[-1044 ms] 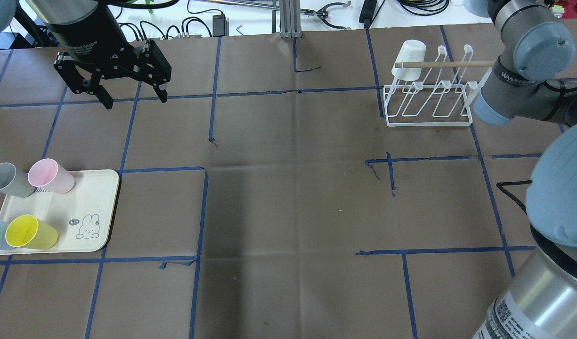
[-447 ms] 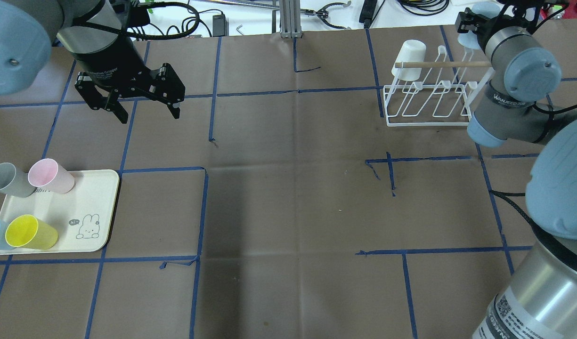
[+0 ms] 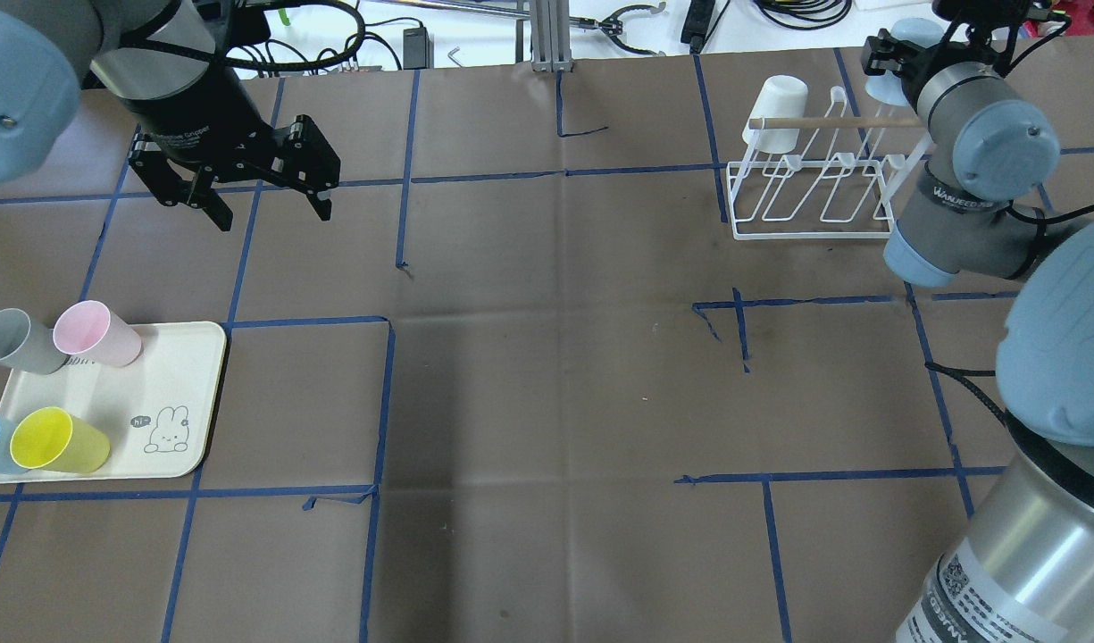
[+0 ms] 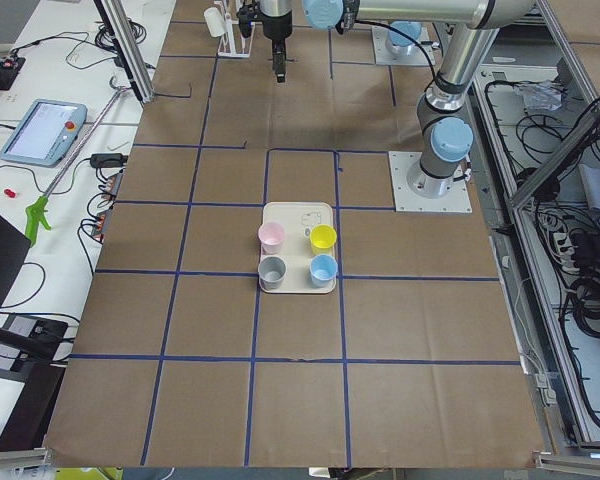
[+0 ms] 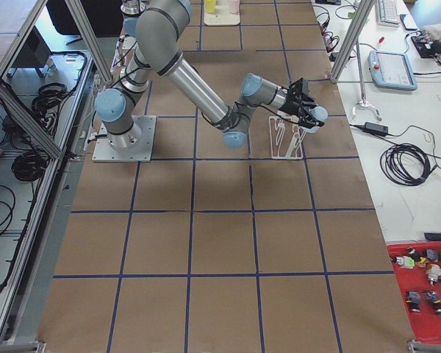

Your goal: Transfer IKEA cup to right arm and place on rack

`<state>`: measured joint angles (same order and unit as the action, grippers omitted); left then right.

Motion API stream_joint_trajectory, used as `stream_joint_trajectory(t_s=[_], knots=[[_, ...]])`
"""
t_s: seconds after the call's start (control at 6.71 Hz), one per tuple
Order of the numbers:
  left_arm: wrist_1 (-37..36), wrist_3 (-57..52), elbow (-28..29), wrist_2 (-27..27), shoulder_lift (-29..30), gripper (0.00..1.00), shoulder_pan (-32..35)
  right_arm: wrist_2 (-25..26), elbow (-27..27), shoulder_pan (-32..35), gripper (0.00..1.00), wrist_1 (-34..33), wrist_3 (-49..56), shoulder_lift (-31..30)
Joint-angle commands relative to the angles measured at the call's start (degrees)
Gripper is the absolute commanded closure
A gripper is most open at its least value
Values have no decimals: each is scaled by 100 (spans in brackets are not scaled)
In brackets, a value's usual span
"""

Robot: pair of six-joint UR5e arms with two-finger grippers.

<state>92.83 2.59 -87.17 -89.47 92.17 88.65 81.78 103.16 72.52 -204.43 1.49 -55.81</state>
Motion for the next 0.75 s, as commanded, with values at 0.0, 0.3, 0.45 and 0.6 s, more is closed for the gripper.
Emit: stream_joint_trajectory(t_s=[0.0,0.3,0.45,0.6], knots=[[-2,31,-1,0,-14,1,-24,14,99,-1,50,0,-43,53],[15,48,-10,0,-14,1,-6,31,152,8,0,26,-70,35],[7,57,-2,0,-14,1,-6,31,143,8,0,52,-70,18],[7,57,-10,0,-14,1,-6,40,117,8,0,79,-70,-8]])
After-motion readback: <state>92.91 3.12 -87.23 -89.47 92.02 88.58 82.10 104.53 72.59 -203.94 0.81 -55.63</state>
